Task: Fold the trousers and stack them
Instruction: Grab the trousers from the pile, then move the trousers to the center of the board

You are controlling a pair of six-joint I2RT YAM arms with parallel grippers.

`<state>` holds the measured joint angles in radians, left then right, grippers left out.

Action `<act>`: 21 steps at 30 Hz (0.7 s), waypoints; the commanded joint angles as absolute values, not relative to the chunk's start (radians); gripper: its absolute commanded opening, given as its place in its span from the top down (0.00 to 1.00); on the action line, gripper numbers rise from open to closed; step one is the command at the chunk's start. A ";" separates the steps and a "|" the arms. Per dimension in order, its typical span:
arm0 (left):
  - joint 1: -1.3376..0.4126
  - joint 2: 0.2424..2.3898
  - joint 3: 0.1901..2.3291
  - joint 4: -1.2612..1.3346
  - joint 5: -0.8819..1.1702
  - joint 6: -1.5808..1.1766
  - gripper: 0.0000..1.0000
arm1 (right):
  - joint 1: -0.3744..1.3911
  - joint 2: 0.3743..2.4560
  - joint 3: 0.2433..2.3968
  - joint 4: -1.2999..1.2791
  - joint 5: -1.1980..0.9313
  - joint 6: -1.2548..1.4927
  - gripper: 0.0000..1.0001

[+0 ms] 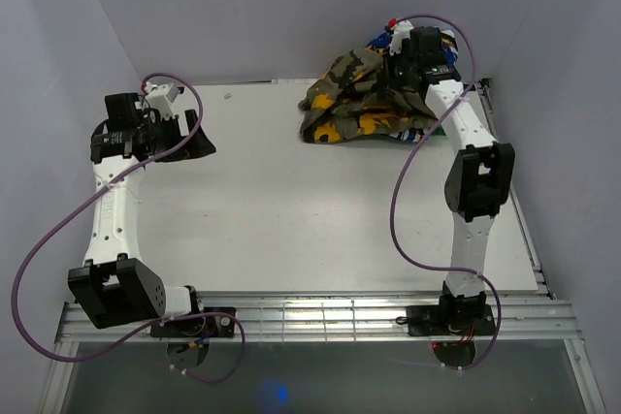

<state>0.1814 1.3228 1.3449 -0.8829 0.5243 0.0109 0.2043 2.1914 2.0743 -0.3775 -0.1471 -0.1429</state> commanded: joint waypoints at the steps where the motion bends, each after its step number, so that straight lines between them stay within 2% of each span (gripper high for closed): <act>1: 0.184 1.318 1.434 -0.861 0.587 0.011 0.02 | 0.259 1.840 2.048 -0.360 -0.406 -0.087 0.92; 6: 0.184 1.310 1.480 -0.816 0.653 -0.041 0.02 | 0.415 1.634 2.005 -0.442 -0.428 -0.094 0.92; 12: 0.187 1.316 1.375 -0.760 0.681 -0.005 0.02 | 0.463 1.413 2.047 -0.422 -0.266 0.083 0.92; 14: 0.187 1.328 1.295 -0.663 0.692 0.031 0.02 | 0.463 1.248 1.876 -0.373 0.006 0.049 0.92; 17: 0.181 1.354 1.247 -0.606 0.673 0.038 0.02 | 0.463 1.146 1.682 -0.370 0.255 0.005 0.92; 21: 0.120 1.492 1.264 -0.531 0.563 0.086 0.02 | 0.462 0.895 1.374 -0.371 0.469 -0.130 0.92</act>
<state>0.1638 1.4181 1.2499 -0.6468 0.6281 0.0277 0.4690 1.0676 1.5394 -0.4683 0.1432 -0.0242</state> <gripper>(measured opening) 0.979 0.112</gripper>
